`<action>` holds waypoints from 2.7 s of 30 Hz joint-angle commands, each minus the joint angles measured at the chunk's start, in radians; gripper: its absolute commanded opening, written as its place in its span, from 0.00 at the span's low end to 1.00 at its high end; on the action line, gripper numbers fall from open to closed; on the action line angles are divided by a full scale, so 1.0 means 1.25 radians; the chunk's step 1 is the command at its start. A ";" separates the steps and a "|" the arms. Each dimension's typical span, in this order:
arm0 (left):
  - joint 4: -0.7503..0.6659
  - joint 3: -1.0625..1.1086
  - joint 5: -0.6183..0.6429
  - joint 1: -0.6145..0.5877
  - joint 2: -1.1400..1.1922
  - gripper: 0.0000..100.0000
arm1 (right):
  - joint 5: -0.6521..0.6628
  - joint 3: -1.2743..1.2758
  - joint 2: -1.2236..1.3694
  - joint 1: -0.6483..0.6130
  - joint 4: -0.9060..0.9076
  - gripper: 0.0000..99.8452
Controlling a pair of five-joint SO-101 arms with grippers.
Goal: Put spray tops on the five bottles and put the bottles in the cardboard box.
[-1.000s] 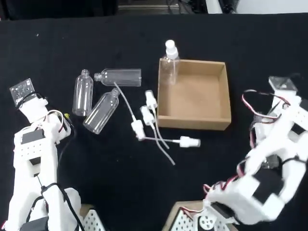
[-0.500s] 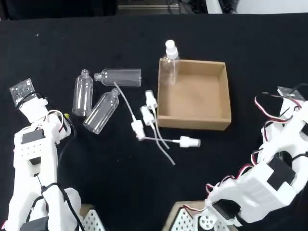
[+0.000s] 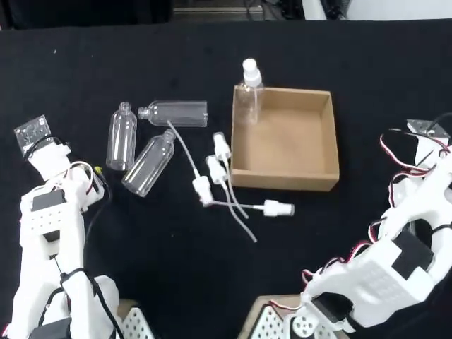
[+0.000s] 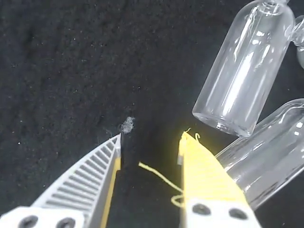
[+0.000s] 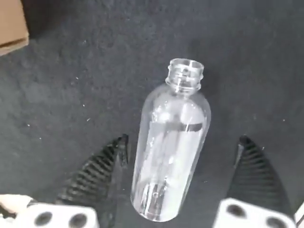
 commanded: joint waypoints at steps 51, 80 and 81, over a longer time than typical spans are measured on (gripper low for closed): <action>-0.015 -0.010 -0.001 -0.037 -0.021 0.19 | -0.071 -0.166 0.186 -0.037 0.043 0.08; 0.156 -0.126 -0.176 0.568 -0.011 0.19 | -0.131 0.191 -0.425 0.004 -0.015 0.01; 0.128 -0.116 -0.176 0.590 -0.010 0.19 | -0.131 0.214 -0.441 0.006 -0.026 0.01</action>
